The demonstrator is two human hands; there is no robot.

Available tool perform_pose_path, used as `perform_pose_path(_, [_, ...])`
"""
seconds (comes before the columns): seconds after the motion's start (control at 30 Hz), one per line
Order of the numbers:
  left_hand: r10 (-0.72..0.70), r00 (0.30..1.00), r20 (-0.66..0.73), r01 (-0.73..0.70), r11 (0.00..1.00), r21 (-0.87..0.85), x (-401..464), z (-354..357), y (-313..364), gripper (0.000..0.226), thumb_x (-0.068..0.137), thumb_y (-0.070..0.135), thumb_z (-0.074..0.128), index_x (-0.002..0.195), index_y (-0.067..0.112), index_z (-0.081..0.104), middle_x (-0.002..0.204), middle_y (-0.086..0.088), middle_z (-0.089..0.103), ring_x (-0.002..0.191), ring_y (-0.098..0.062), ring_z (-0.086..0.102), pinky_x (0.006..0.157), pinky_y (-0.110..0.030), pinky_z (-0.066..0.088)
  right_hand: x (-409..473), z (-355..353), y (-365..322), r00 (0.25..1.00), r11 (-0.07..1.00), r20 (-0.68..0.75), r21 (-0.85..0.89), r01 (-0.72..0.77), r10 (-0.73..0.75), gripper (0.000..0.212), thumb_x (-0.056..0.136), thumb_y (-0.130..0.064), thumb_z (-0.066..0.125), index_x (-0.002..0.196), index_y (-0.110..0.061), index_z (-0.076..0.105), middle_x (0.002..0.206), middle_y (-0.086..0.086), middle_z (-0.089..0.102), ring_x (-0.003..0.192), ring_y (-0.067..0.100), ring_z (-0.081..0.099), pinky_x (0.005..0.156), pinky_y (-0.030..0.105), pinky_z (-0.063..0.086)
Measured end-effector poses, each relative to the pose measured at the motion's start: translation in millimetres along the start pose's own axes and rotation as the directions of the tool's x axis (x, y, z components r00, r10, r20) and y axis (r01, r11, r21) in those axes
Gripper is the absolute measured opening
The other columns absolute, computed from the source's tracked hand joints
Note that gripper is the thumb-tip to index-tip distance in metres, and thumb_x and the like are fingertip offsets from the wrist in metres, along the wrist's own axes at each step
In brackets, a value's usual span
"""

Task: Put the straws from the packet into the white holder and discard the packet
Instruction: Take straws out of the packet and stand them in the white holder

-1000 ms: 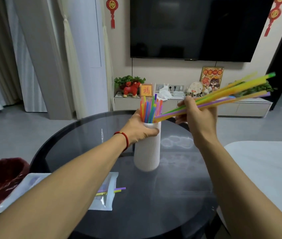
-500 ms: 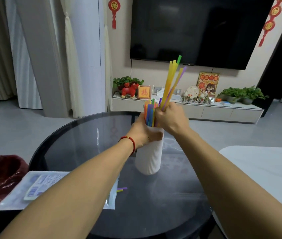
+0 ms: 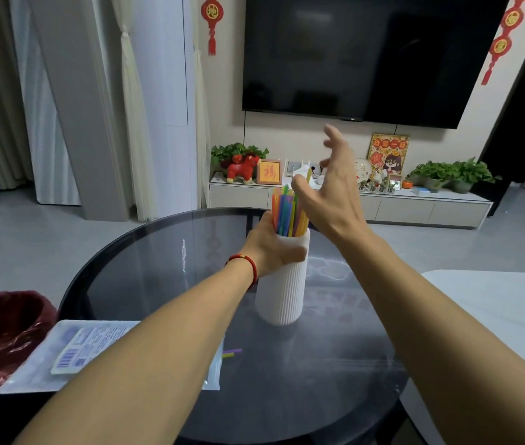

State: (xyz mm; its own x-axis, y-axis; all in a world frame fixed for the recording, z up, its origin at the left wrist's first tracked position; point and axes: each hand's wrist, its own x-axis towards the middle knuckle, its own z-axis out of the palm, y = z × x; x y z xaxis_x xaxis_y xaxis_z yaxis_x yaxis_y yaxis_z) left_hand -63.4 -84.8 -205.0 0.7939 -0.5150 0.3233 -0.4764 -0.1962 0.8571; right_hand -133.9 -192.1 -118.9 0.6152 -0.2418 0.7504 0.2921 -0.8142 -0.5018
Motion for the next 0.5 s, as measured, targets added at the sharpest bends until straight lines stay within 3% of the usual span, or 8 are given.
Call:
perform_pose_path(0.07, [0.028,1.0,0.013,-0.028,0.999,0.015,1.2,-0.3,-0.4,0.061,0.066,0.03,0.077,0.121,0.024,0.052,0.105,-0.003,0.065,0.098,-0.019,0.064,0.089,-0.045,0.058,-1.5,2.0,0.8,0.979,0.995,0.194,-0.075,0.072,-0.056,0.071,0.096,-0.023,0.06,0.16,-0.014,0.031,0.163,0.013,0.04,0.144,0.027,0.043,0.119,0.041,0.036])
perform_pose_path(0.13, [0.054,0.998,0.012,-0.054,0.998,0.039,3.3,1.9,-2.9,0.07,0.066,0.027,0.079,0.128,0.022,0.047,0.114,0.0,0.063,0.105,-0.016,0.063,0.093,-0.042,0.057,-9.9,5.7,3.2,0.933,0.979,0.353,-0.157,0.131,-0.069,0.053,0.104,-0.028,0.052,0.154,-0.011,0.046,0.159,0.012,0.048,0.145,0.027,0.045,0.121,0.046,0.038])
perform_pose_path(0.2, [0.035,0.999,-0.017,-0.034,0.999,0.02,3.3,2.8,-5.1,0.083,0.062,0.027,0.084,0.134,0.02,0.044,0.12,0.004,0.061,0.109,-0.014,0.062,0.096,-0.038,0.055,-17.8,6.3,3.3,0.916,0.981,0.397,-0.151,0.124,-0.054,0.049,0.107,-0.03,0.047,0.152,-0.01,0.049,0.154,0.012,0.054,0.141,0.028,0.05,0.113,0.048,0.046])
perform_pose_path(0.27, [0.035,0.999,-0.013,-0.035,0.999,0.018,5.5,3.0,-8.7,0.083,0.062,0.028,0.084,0.134,0.021,0.043,0.121,0.002,0.06,0.111,-0.015,0.062,0.097,-0.04,0.055,-19.6,1.7,1.9,0.918,0.983,0.39,-0.124,0.135,-0.077,0.05,0.107,-0.029,0.046,0.154,-0.012,0.045,0.156,0.011,0.053,0.141,0.027,0.051,0.114,0.041,0.046])
perform_pose_path(0.37, [-0.013,1.0,-0.014,0.013,1.0,-0.014,10.9,5.2,-13.7,0.071,0.062,0.034,0.079,0.125,0.026,0.049,0.111,-0.003,0.064,0.103,-0.02,0.065,0.092,-0.047,0.057,-22.2,-11.2,3.3,0.973,0.996,0.223,-0.039,0.078,-0.067,0.049,0.107,-0.025,0.049,0.155,-0.017,0.045,0.158,0.005,0.051,0.141,0.013,0.046,0.11,0.023,0.033])
perform_pose_path(0.43, [-0.065,0.996,-0.054,0.062,0.997,-0.041,12.4,8.1,-16.4,0.069,0.06,0.04,0.08,0.122,0.029,0.052,0.108,-0.001,0.066,0.1,-0.02,0.067,0.091,-0.049,0.057,-39.1,-18.8,7.7,0.999,0.997,0.004,0.062,-0.041,0.04,0.04,0.105,-0.02,0.051,0.145,-0.017,0.056,0.145,0.003,0.062,0.129,0.007,0.053,0.105,0.021,0.04])
perform_pose_path(0.5, [-0.09,0.995,-0.046,0.088,0.995,-0.055,12.5,6.4,-18.7,0.077,0.06,0.043,0.085,0.126,0.028,0.049,0.114,0.0,0.065,0.103,-0.02,0.066,0.094,-0.049,0.056,-70.3,-20.1,16.5,0.972,0.979,-0.149,0.121,-0.166,0.184,0.028,0.101,-0.013,0.054,0.126,-0.014,0.068,0.12,0.001,0.071,0.106,0.009,0.065,0.091,0.019,0.053])
